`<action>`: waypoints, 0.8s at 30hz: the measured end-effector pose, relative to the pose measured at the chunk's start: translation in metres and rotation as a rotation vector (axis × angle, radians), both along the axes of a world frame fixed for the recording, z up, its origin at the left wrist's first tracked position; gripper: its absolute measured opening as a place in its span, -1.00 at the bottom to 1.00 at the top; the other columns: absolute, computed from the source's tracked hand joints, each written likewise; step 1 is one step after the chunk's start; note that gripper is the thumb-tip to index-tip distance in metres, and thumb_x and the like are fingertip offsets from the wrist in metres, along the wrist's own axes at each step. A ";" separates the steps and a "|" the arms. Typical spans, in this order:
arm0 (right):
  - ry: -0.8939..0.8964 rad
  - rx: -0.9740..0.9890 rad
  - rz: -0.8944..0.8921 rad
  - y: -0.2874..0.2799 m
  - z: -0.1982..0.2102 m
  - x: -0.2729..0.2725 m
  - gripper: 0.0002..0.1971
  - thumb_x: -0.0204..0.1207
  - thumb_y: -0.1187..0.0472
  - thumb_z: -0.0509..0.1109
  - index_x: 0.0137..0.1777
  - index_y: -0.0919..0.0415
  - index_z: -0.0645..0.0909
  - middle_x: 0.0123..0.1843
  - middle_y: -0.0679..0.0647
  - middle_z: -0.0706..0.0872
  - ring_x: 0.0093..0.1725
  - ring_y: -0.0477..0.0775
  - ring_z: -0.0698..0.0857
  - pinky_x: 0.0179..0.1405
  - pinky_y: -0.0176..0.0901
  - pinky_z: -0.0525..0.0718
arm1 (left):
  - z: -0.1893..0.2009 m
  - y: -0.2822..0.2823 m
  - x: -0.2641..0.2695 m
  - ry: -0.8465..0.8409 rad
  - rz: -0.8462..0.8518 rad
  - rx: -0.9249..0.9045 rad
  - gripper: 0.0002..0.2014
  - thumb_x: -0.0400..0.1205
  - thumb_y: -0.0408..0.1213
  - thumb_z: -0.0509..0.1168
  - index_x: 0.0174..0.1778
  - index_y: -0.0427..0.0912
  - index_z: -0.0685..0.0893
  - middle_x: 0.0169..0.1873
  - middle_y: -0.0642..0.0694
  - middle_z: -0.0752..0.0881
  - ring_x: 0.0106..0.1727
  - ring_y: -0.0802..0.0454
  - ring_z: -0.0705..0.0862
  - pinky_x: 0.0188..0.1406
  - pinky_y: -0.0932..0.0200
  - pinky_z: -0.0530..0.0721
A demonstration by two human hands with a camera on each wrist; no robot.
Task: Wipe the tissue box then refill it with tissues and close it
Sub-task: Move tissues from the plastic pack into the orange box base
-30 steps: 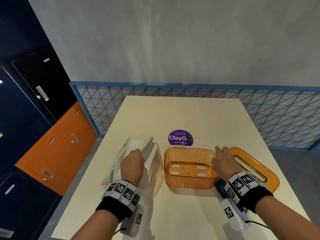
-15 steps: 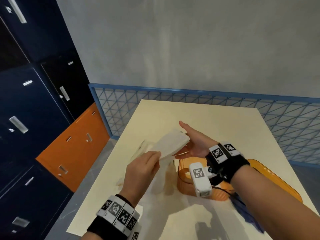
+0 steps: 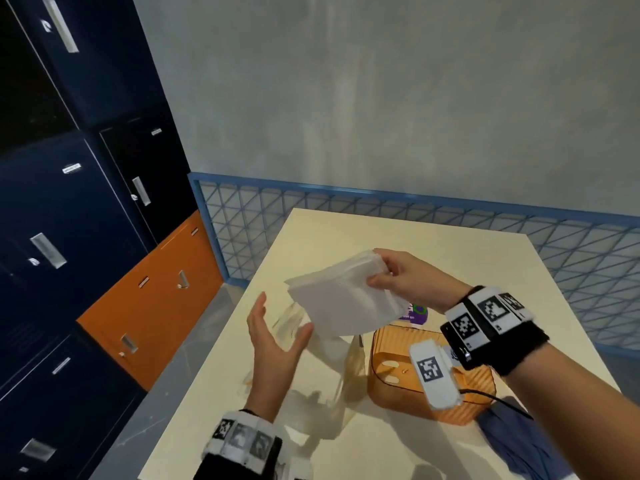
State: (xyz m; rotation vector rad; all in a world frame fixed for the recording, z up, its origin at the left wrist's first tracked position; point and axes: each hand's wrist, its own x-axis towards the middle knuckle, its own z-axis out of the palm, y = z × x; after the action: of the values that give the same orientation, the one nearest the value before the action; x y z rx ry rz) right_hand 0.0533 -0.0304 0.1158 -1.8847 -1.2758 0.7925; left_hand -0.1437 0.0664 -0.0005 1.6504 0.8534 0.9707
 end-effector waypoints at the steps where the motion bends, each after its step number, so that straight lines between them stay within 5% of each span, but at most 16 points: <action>1: 0.016 0.025 0.007 -0.003 -0.001 0.001 -0.81 0.58 0.33 0.29 0.14 0.09 0.56 0.05 -0.01 0.68 0.11 0.06 0.63 0.21 -0.06 0.57 | 0.004 0.006 0.002 -0.036 -0.033 -0.161 -0.15 0.52 -0.07 0.42 0.61 0.11 0.02 0.55 0.09 0.22 0.61 0.08 0.19 0.52 0.11 0.22; 3: 0.044 0.058 0.007 -0.007 -0.005 0.000 -0.81 0.61 0.31 0.27 0.16 0.10 0.56 0.05 -0.03 0.67 0.12 0.05 0.62 0.21 -0.07 0.56 | 0.008 0.020 0.004 -0.098 -0.147 -0.367 -0.10 0.53 -0.18 0.44 0.60 0.21 -0.04 0.57 0.02 0.25 0.59 0.01 0.26 0.53 0.01 0.28; 5: 0.080 0.075 -0.007 -0.009 -0.010 -0.001 -0.78 0.62 0.30 0.26 0.22 0.12 0.56 0.11 0.00 0.67 0.17 0.07 0.61 0.25 -0.05 0.56 | 0.009 0.033 0.004 -0.140 -0.276 -0.467 -0.19 0.40 -0.12 0.52 0.50 0.22 0.22 0.49 -0.02 0.43 0.49 -0.05 0.46 0.50 -0.06 0.43; 9: 0.142 0.145 -0.074 -0.011 -0.026 -0.004 -0.77 0.62 0.31 0.26 0.25 0.19 0.56 0.13 0.07 0.67 0.10 0.01 0.62 0.19 -0.11 0.58 | 0.014 0.038 0.006 -0.066 -0.330 -0.375 -0.63 0.57 -0.24 0.39 0.30 -0.14 0.62 0.19 -0.13 0.75 0.29 -0.13 0.67 0.32 -0.04 0.62; 11: 0.194 0.199 -0.161 -0.012 -0.037 -0.005 -0.75 0.58 0.30 0.33 0.22 0.11 0.52 0.17 0.07 0.64 0.11 0.03 0.62 0.09 -0.15 0.61 | 0.018 0.037 0.006 -0.076 -0.318 -0.298 -0.76 0.61 -0.28 0.33 0.19 -0.12 0.68 0.11 -0.11 0.77 0.21 -0.08 0.70 0.28 -0.02 0.61; 13: 0.228 0.198 -0.270 -0.012 -0.052 -0.004 -0.53 0.45 0.29 0.48 0.25 -0.03 0.35 0.32 0.03 0.52 0.23 0.11 0.58 0.06 -0.06 0.69 | 0.022 0.035 0.006 -0.067 -0.315 -0.248 -0.83 0.66 -0.36 0.26 0.09 -0.06 0.68 0.05 -0.08 0.76 0.14 -0.02 0.69 0.23 0.07 0.61; 15: 0.249 0.171 -0.293 -0.010 -0.063 -0.002 -0.16 0.30 0.32 0.60 0.40 -0.13 0.15 0.48 -0.04 0.31 0.39 0.10 0.45 0.27 0.11 0.65 | 0.023 0.036 0.004 -0.045 -0.338 -0.224 -0.81 0.68 -0.40 0.22 0.06 -0.04 0.67 0.01 -0.06 0.76 0.08 0.07 0.69 0.18 0.14 0.61; 17: 0.273 0.143 -0.216 -0.006 -0.073 0.000 0.05 0.25 0.37 0.62 0.55 -0.12 0.00 0.51 -0.14 0.21 0.47 0.01 0.34 0.41 0.05 0.55 | 0.022 0.038 0.003 -0.011 -0.377 -0.203 -0.81 0.68 -0.40 0.22 0.05 -0.03 0.66 -0.03 0.00 0.75 0.01 0.21 0.70 0.10 0.23 0.61; 21: 0.377 0.138 -0.112 0.006 -0.084 -0.002 -0.36 0.32 0.47 0.54 0.33 -0.01 0.45 0.21 -0.05 0.67 0.26 0.03 0.64 0.14 -0.23 0.67 | 0.020 0.048 0.003 0.034 -0.415 -0.150 -0.85 0.64 -0.28 0.26 0.09 -0.06 0.65 -0.03 0.04 0.74 -0.03 0.30 0.69 0.03 0.40 0.61; 24: 0.365 0.199 -0.134 0.014 -0.086 -0.008 -0.54 0.38 0.49 0.48 0.17 0.03 0.56 0.12 -0.03 0.74 0.15 -0.04 0.70 0.12 -0.23 0.66 | 0.019 0.052 0.001 0.039 -0.370 -0.112 -0.82 0.69 -0.38 0.22 0.13 -0.08 0.63 0.01 0.03 0.72 -0.02 0.34 0.68 0.00 0.43 0.63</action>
State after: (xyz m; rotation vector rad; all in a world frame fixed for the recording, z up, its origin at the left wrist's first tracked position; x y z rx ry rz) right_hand 0.0454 -0.0168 0.0302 -1.5626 -0.9534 0.8576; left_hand -0.1430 0.1186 0.0183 1.6590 0.5878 0.6251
